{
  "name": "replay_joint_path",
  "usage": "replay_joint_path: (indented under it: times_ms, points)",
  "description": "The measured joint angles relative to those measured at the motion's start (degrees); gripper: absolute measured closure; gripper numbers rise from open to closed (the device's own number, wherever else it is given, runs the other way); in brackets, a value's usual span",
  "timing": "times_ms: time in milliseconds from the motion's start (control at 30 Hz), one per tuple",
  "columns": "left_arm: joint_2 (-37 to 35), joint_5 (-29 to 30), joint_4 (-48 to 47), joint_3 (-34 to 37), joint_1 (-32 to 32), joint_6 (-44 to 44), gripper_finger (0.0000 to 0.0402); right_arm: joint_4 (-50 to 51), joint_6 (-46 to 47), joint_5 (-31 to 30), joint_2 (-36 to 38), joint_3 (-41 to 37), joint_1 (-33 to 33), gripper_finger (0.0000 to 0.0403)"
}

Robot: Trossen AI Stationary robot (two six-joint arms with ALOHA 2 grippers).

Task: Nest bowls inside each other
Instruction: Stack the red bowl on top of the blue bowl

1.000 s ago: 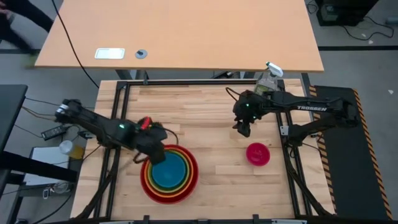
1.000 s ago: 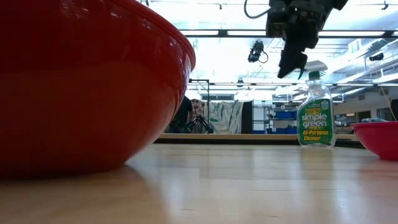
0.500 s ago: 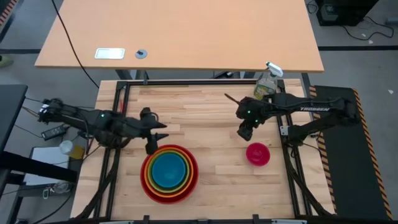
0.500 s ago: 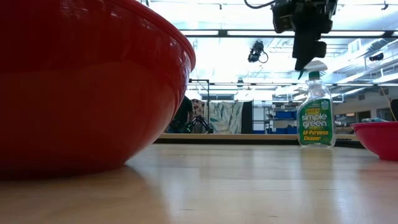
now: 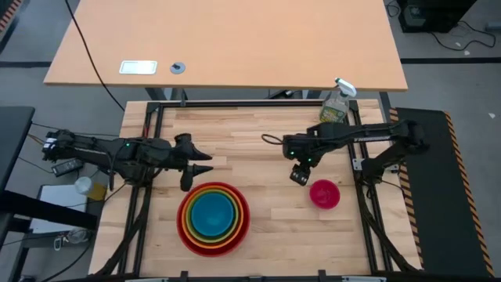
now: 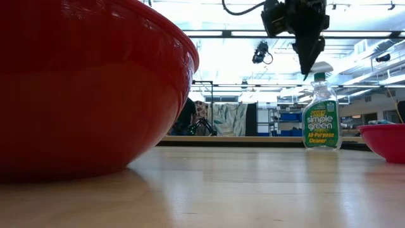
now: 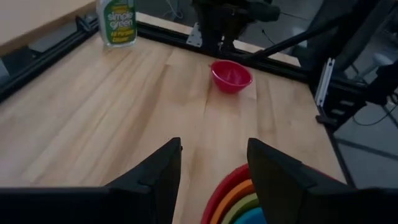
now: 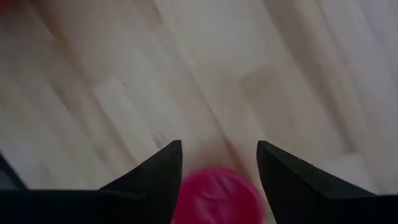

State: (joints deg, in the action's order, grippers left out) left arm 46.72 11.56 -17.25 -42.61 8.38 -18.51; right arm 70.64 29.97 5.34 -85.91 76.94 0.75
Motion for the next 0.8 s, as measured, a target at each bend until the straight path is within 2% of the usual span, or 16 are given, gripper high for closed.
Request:
replay_joint_path:
  times_ms: [133, 267, 567, 800]
  points:
    - [-0.8, -0.21, -0.35, 0.0, 0.02, -1.95, 0.0217, 8.36, -4.44, -3.26, -2.35, 2.51, -0.3, 0.019]
    - [-1.36, -0.08, -1.03, -0.02, 0.02, -5.49, 0.0217, 15.37, -4.67, -1.81, -2.29, 2.39, -0.36, 0.018]
    - [-1.4, 0.75, -2.72, -0.02, 0.02, -9.12, 0.0217, 17.97, -1.59, 2.04, 7.74, -3.38, -2.86, 0.0126]
    - [-1.4, 5.19, -2.63, -0.02, 0.02, -9.24, 0.0217, 14.27, -4.56, 2.36, 12.62, -12.57, -4.12, 0.0133]
